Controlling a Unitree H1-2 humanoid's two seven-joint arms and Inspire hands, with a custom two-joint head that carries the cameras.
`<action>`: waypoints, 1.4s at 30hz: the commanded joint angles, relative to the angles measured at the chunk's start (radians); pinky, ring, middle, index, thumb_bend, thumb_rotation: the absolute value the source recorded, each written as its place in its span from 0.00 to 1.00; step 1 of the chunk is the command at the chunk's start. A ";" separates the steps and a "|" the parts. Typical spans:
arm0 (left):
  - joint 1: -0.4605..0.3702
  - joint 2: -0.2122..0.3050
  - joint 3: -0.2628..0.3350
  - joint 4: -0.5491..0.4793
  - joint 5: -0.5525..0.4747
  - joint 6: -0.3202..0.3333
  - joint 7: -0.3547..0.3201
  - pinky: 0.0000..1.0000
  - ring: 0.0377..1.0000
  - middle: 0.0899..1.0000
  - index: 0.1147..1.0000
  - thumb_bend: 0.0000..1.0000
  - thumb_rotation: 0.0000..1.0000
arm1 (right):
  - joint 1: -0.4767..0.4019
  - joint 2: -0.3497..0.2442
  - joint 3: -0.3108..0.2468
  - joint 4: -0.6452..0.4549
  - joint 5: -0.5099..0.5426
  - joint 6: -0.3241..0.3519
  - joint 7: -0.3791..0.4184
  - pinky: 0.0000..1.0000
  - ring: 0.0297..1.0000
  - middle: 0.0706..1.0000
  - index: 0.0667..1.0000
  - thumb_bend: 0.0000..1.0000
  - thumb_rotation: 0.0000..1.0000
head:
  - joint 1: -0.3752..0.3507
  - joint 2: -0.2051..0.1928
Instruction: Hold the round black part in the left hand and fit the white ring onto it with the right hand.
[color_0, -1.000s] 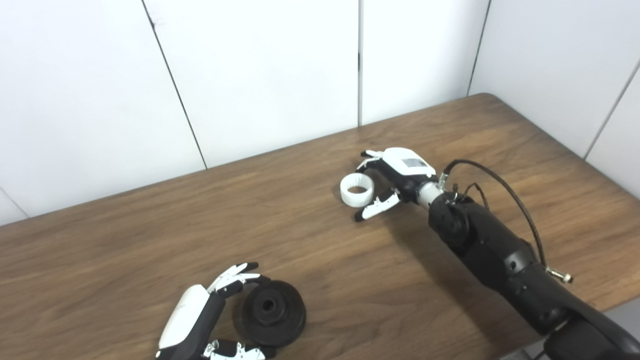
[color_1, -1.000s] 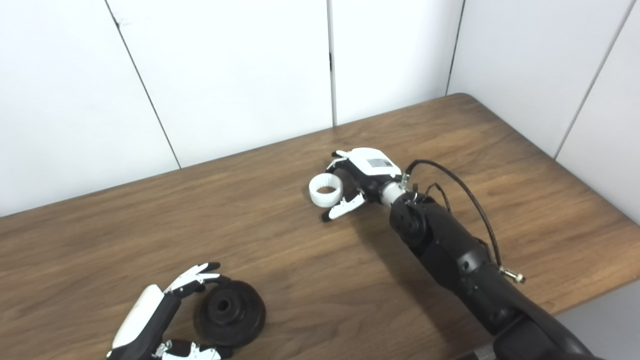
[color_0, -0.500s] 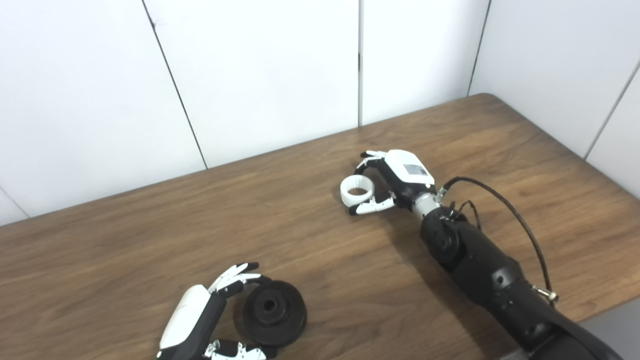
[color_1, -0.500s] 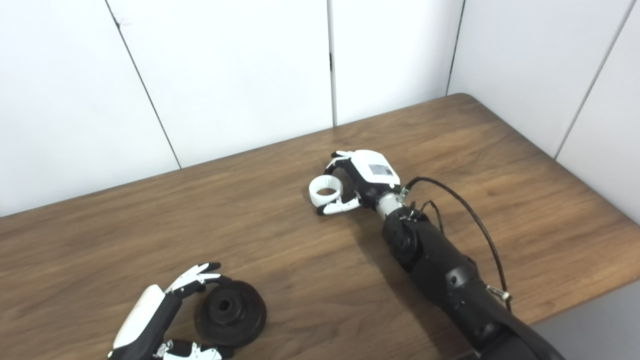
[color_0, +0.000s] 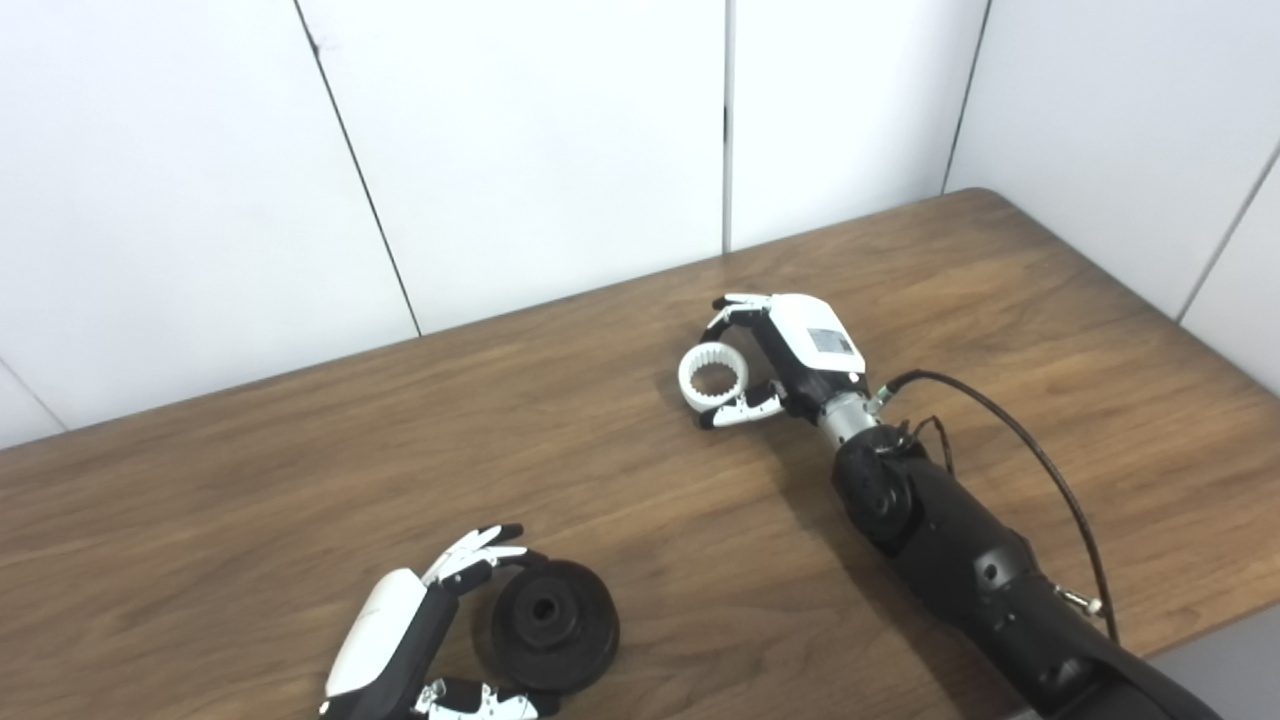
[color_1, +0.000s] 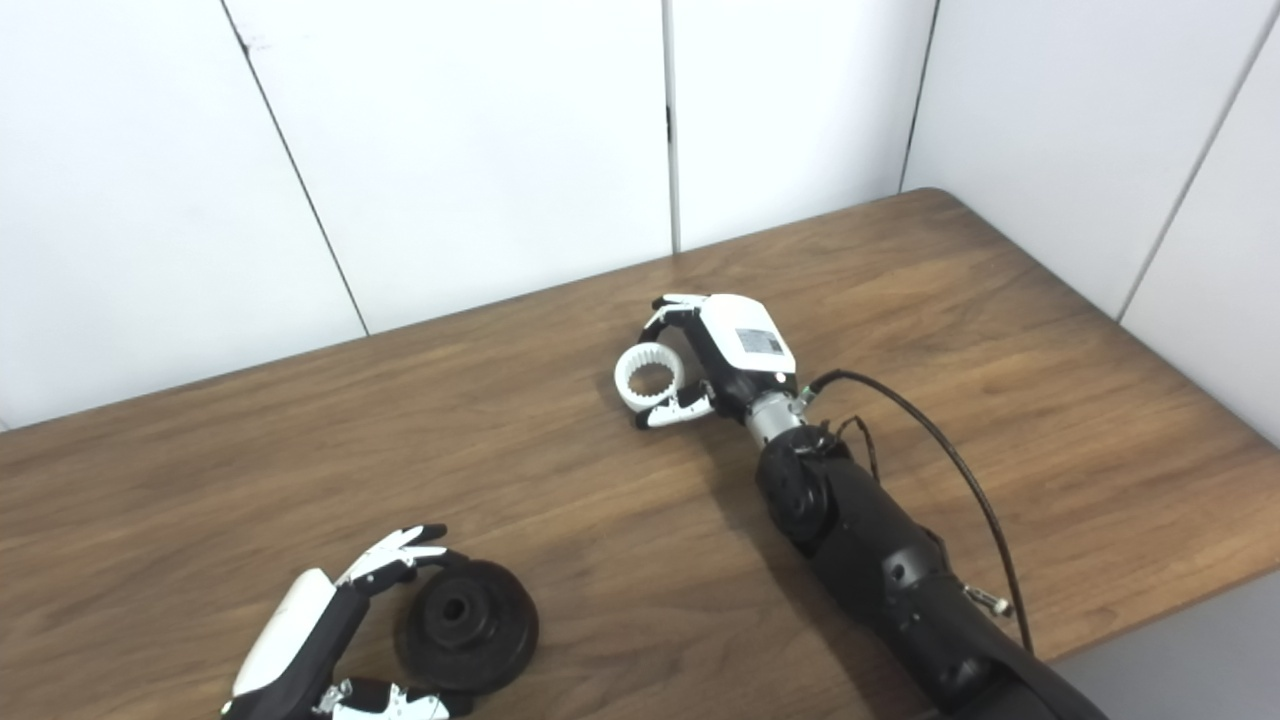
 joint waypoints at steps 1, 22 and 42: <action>0.003 0.009 0.000 -0.005 0.003 0.020 -0.021 0.77 0.93 0.90 0.43 0.52 0.07 | -0.005 -0.007 -0.011 -0.008 0.001 0.000 -0.005 0.89 0.84 0.80 0.45 0.51 0.14 | 0.000 0.001; -0.012 -0.019 -0.022 0.004 0.051 0.023 -0.014 0.78 0.95 0.91 0.43 0.52 0.07 | 0.066 -0.005 -0.078 -0.324 0.014 -0.053 -0.007 0.77 0.83 0.79 0.45 0.51 0.14 | 0.170 0.025; -0.029 -0.083 -0.054 0.007 0.116 0.125 -0.004 0.84 0.95 0.91 0.43 0.52 0.07 | 0.122 0.009 -0.133 -0.618 0.141 -0.102 0.147 0.72 0.82 0.77 0.45 0.52 0.14 | 0.331 0.059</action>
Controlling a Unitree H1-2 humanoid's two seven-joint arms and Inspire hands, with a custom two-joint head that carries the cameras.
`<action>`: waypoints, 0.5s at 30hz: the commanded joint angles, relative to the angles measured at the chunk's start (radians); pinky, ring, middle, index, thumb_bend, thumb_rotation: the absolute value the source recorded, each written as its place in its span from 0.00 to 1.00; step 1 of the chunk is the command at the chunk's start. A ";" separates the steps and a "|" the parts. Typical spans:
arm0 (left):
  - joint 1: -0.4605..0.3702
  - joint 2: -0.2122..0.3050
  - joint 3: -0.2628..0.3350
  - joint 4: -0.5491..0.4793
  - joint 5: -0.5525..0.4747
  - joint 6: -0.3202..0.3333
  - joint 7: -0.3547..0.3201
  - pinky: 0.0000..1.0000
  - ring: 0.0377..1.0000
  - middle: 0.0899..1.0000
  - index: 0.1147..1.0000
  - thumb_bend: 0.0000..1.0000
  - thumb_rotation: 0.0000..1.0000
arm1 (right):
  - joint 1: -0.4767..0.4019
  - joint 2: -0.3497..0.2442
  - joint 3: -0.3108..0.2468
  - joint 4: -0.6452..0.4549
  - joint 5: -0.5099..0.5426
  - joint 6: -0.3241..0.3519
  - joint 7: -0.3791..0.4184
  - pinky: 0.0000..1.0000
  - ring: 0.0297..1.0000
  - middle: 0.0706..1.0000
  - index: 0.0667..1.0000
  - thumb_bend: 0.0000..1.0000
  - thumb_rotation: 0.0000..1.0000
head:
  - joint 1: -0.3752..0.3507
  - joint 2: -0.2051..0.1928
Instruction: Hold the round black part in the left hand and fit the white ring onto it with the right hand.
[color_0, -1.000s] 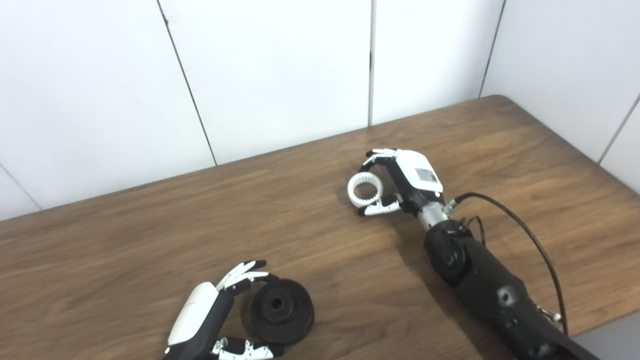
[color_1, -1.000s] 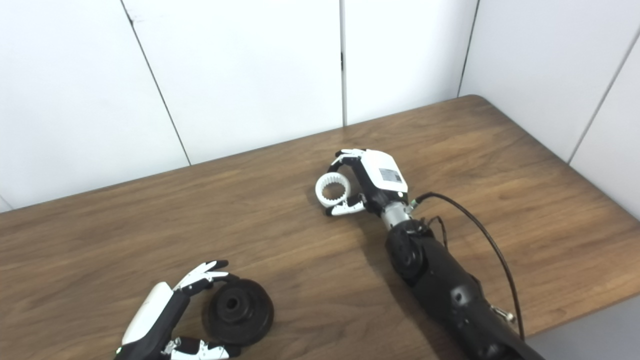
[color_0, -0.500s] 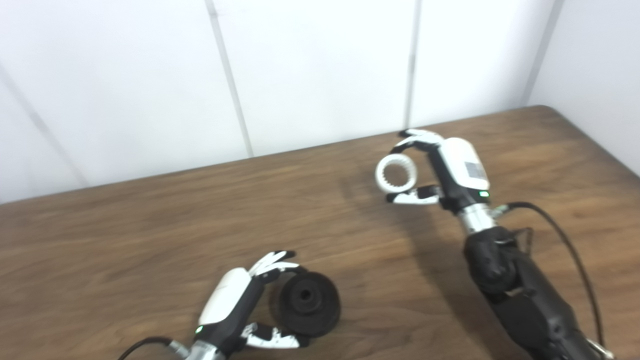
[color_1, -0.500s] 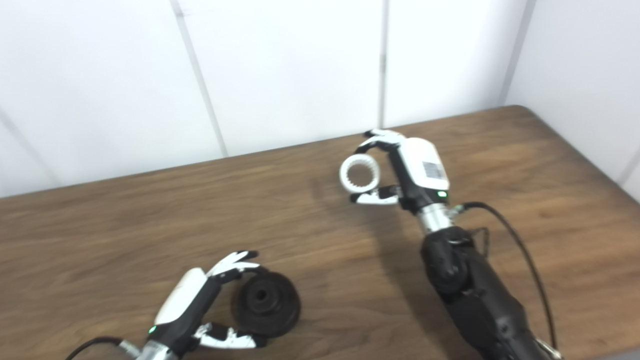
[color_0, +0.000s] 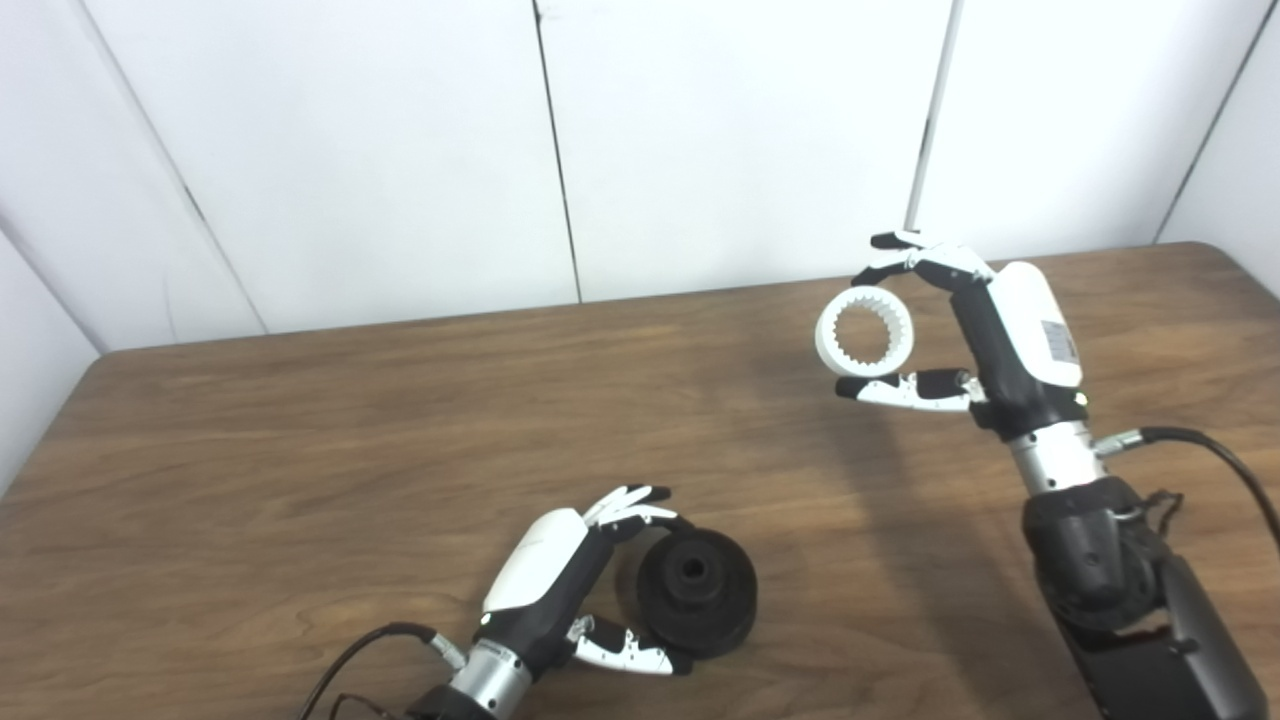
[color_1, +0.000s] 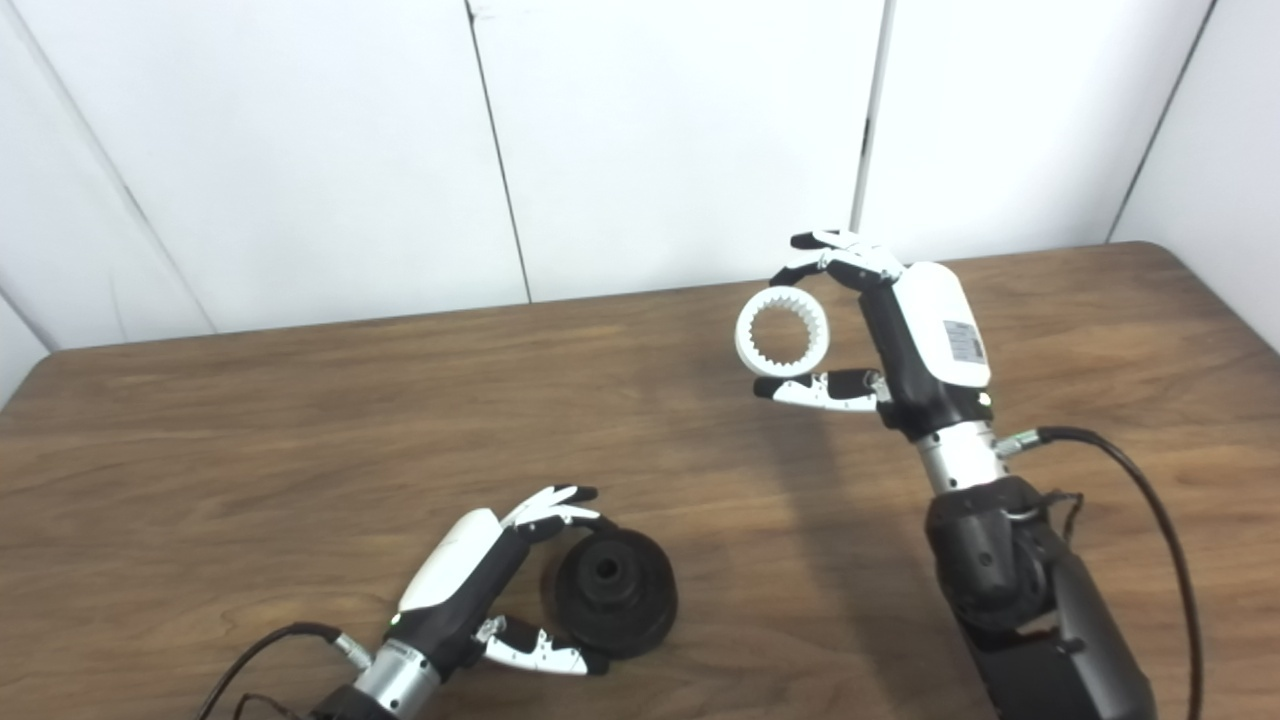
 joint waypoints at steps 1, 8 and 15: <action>-0.010 0.005 -0.010 0.017 0.024 0.010 -0.005 0.84 0.95 0.90 0.43 0.52 0.07 | -0.019 0.004 -0.011 -0.062 0.015 -0.024 0.018 0.72 0.81 0.77 0.45 0.52 0.14 | 0.001 0.002; -0.013 0.005 -0.011 0.027 0.025 0.009 0.001 0.85 0.95 0.91 0.43 0.52 0.07 | 0.017 0.042 0.015 -0.135 0.029 -0.034 0.075 0.70 0.81 0.76 0.45 0.52 0.14 | 0.005 0.010; -0.021 0.008 -0.012 0.036 0.034 0.014 0.001 0.86 0.95 0.90 0.43 0.52 0.07 | 0.060 0.085 0.048 -0.203 0.041 -0.002 0.154 0.71 0.81 0.75 0.45 0.52 0.14 | 0.006 0.014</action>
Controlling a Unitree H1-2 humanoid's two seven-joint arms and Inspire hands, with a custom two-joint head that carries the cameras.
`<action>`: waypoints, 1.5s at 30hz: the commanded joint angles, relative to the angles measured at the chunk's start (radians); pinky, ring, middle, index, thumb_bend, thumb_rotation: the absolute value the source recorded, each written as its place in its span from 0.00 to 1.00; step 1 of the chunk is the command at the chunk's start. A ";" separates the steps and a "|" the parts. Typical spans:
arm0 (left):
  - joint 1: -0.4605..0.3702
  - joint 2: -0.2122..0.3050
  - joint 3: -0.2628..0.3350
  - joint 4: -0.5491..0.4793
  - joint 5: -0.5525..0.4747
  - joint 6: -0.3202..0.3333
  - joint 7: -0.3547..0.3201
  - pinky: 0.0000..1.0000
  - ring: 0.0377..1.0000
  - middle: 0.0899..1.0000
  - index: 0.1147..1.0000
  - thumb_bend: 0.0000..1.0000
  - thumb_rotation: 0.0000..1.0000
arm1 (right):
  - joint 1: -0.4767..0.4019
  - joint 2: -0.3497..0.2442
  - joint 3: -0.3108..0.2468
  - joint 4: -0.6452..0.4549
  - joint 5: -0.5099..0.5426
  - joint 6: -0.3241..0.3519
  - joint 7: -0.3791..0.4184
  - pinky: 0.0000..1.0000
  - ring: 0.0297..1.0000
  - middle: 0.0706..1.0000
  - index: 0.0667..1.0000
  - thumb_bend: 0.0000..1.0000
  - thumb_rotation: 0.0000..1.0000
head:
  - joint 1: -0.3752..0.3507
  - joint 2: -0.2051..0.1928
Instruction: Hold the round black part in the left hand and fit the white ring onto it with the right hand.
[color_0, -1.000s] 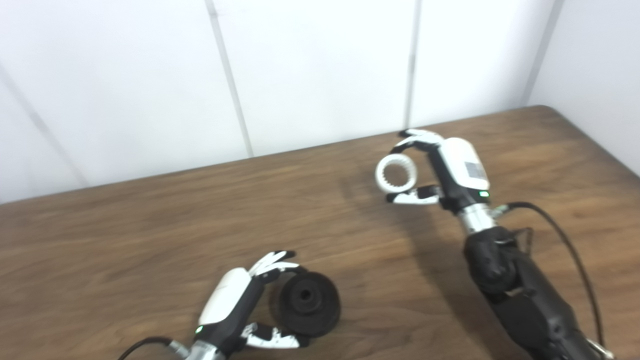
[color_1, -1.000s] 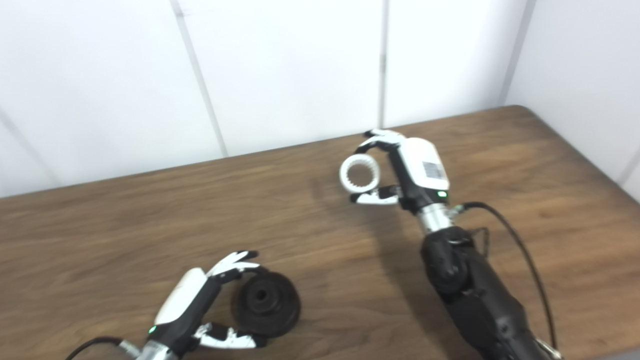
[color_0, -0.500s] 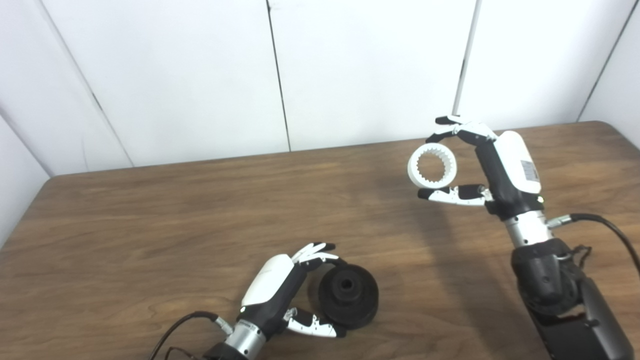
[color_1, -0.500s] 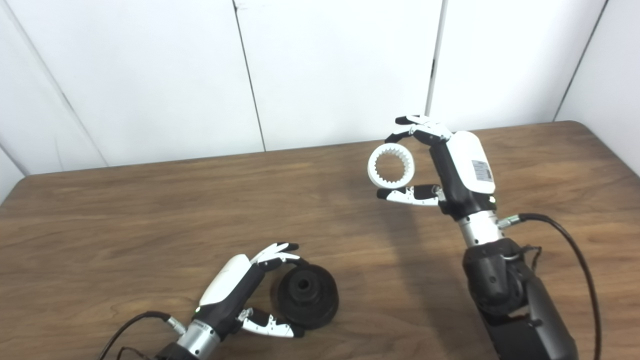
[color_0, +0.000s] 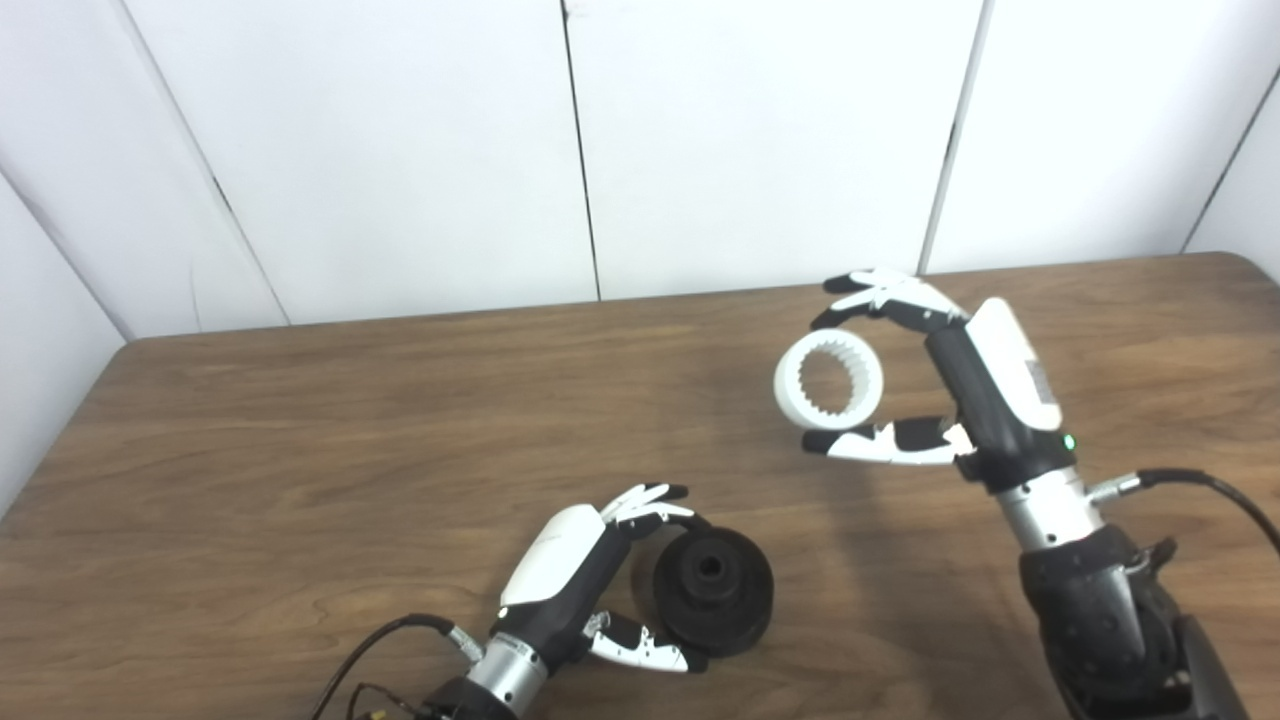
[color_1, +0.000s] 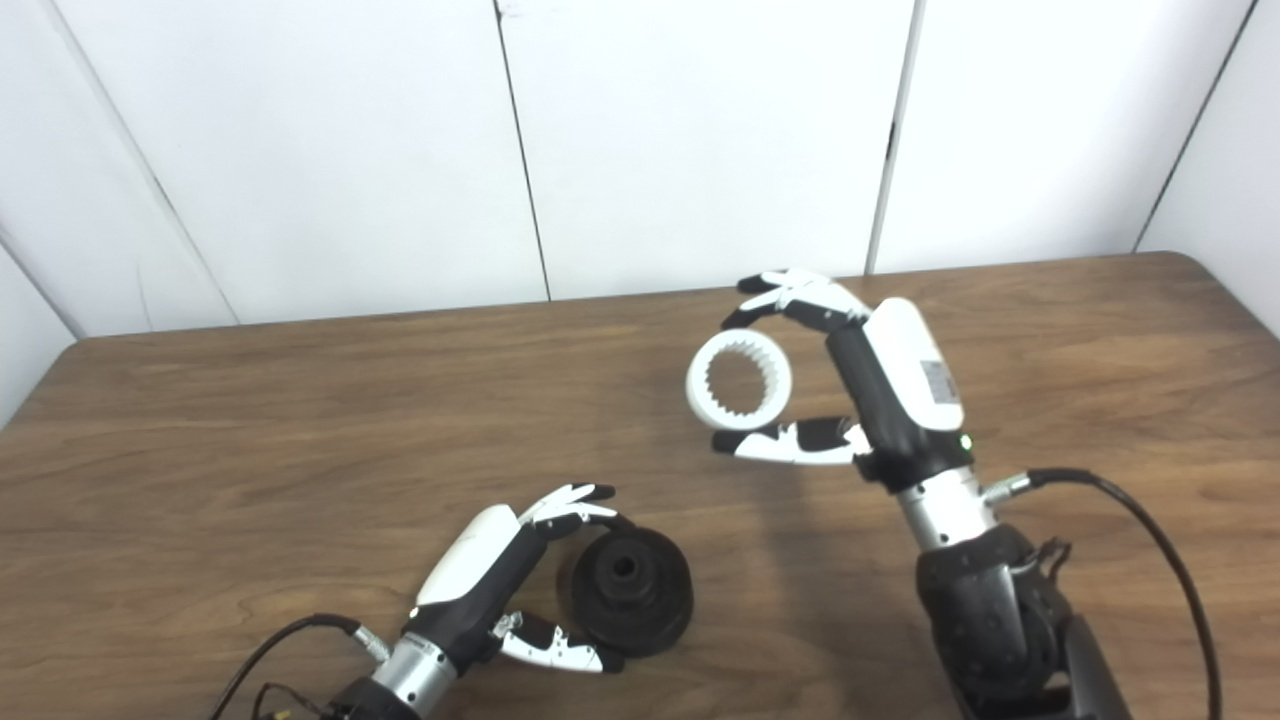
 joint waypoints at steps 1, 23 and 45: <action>-0.017 0.012 -0.009 0.024 0.035 0.017 -0.010 0.86 0.95 0.90 0.43 0.52 0.07 | -0.012 0.011 0.008 -0.056 0.007 -0.004 0.029 0.72 0.82 0.75 0.45 0.52 0.14 | 0.003 0.004; -0.057 0.014 -0.044 0.052 0.069 0.059 -0.014 0.97 0.98 0.91 0.43 0.52 0.08 | 0.095 0.028 0.085 -0.050 0.016 -0.028 0.176 0.71 0.82 0.77 0.45 0.52 0.15 | 0.016 0.024; -0.058 0.010 -0.046 0.031 0.070 0.084 -0.020 0.99 0.98 0.92 0.43 0.52 0.08 | 0.114 0.030 0.127 0.052 -0.035 -0.033 0.198 0.70 0.83 0.78 0.45 0.52 0.14 | 0.026 0.045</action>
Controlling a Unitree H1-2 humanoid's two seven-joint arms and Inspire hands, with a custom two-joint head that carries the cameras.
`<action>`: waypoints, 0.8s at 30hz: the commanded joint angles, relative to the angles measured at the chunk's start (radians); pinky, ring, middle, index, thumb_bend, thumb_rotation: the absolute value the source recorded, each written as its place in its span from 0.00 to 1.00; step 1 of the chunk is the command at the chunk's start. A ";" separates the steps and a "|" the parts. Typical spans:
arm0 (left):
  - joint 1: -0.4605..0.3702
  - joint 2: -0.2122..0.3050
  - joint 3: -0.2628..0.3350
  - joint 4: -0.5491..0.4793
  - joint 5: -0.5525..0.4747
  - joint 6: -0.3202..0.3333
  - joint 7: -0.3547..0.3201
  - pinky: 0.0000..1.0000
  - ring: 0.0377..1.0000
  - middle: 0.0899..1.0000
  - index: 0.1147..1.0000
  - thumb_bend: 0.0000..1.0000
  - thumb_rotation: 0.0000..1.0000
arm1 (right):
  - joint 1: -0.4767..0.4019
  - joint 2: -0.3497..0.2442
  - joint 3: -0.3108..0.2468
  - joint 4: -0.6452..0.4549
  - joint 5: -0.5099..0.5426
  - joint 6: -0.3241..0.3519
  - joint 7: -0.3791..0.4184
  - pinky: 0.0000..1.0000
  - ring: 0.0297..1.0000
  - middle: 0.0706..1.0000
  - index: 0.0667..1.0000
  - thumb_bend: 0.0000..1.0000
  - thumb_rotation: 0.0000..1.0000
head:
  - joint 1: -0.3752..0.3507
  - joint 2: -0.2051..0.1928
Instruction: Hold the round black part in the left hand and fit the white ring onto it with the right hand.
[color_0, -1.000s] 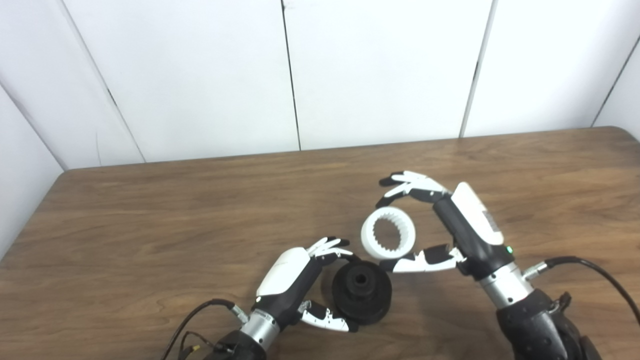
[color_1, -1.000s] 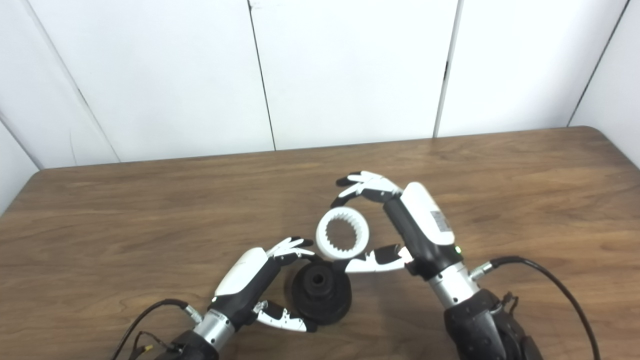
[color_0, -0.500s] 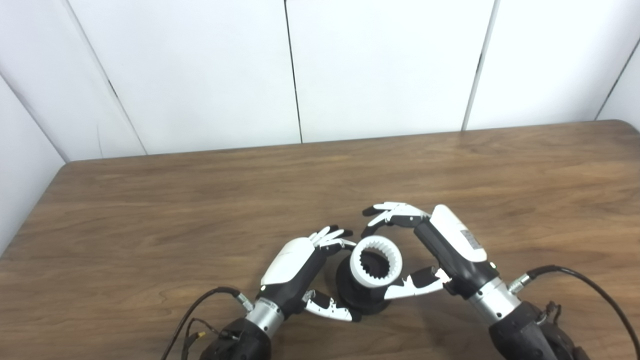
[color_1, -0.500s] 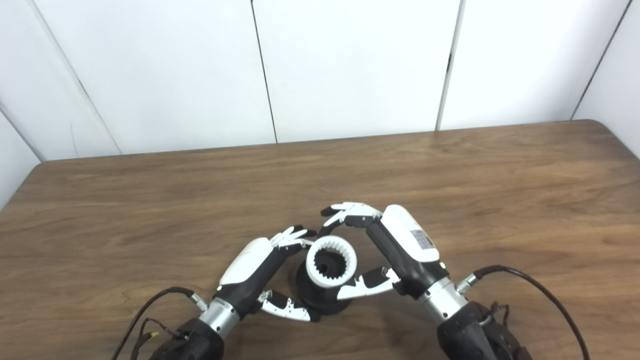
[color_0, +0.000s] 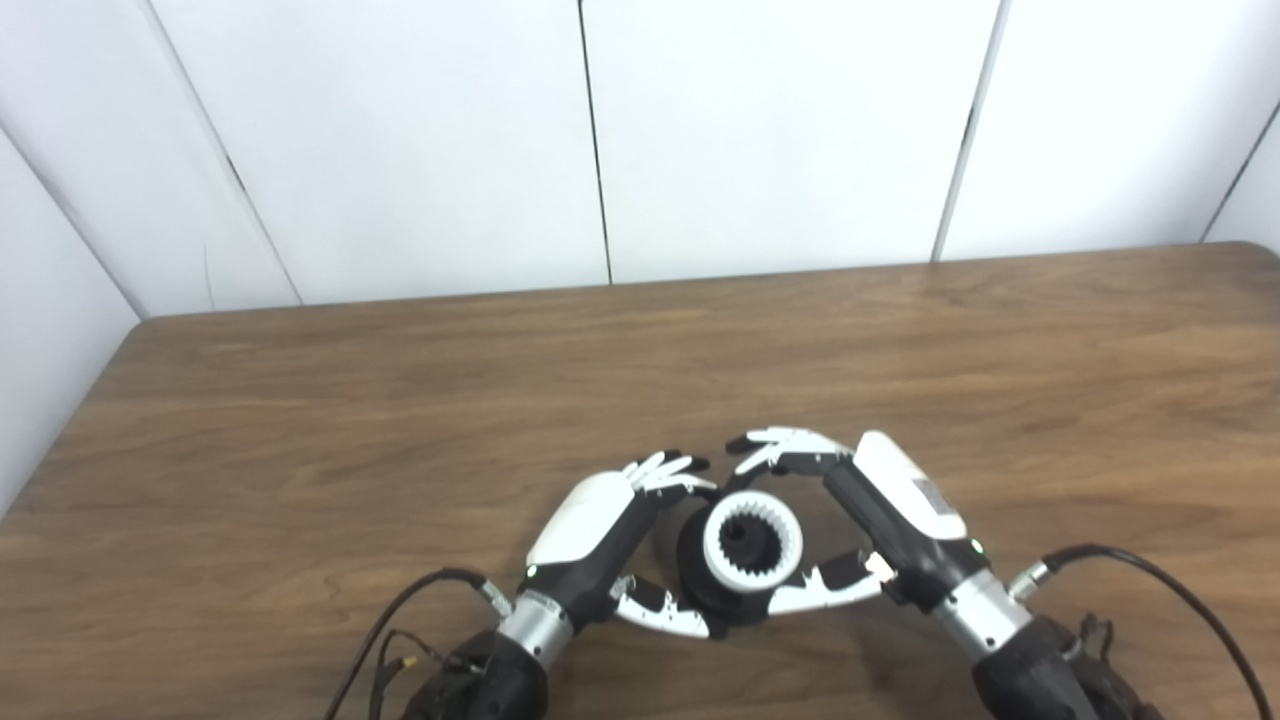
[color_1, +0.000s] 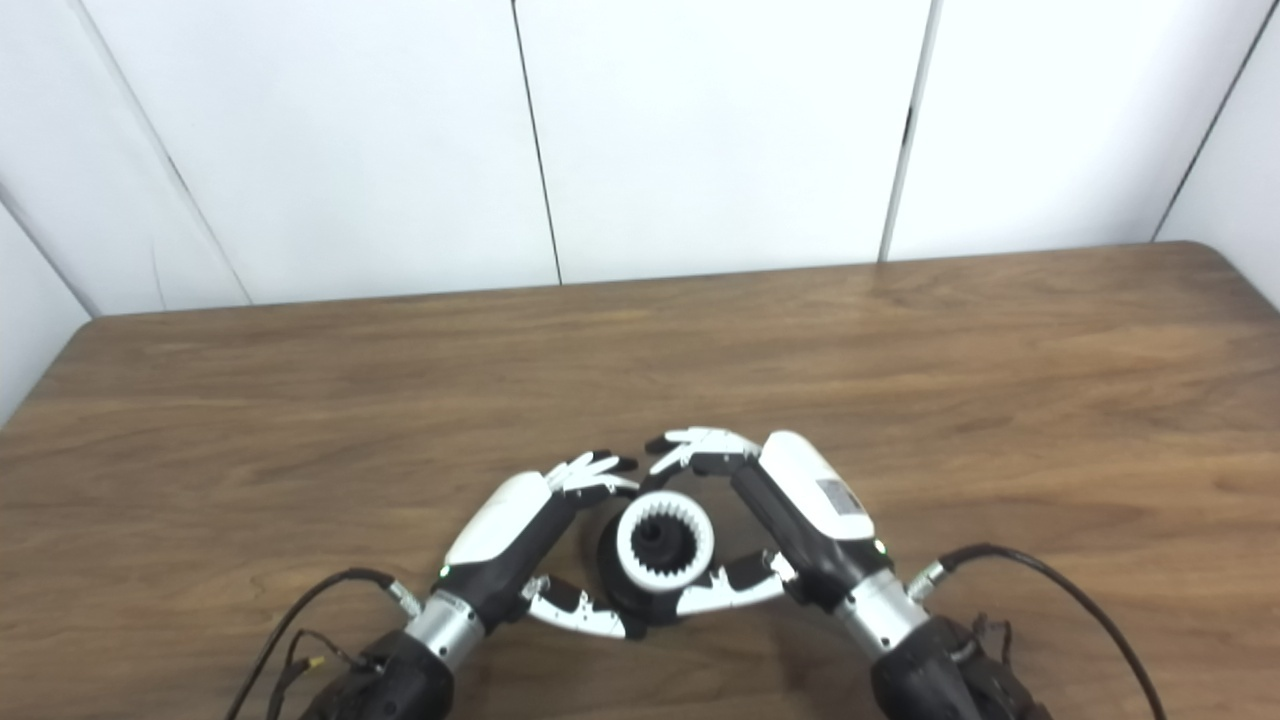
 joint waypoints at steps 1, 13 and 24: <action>-0.004 0.015 -0.009 0.003 0.038 0.019 -0.016 0.99 0.98 0.92 0.43 0.52 0.08 | -0.017 0.000 0.010 0.020 -0.019 -0.023 0.002 0.70 0.83 0.78 0.45 0.52 0.14 | 0.002 0.003; -0.004 0.018 -0.012 -0.016 0.035 0.032 -0.025 0.98 0.98 0.91 0.43 0.52 0.08 | -0.042 0.020 0.036 0.088 -0.042 0.000 -0.007 0.70 0.83 0.79 0.45 0.52 0.15 | 0.002 0.010; -0.006 0.020 -0.012 -0.025 0.035 0.044 -0.029 0.98 0.98 0.91 0.43 0.52 0.08 | -0.065 0.015 0.044 0.127 -0.060 0.018 -0.008 0.70 0.82 0.79 0.45 0.52 0.14 | 0.004 0.017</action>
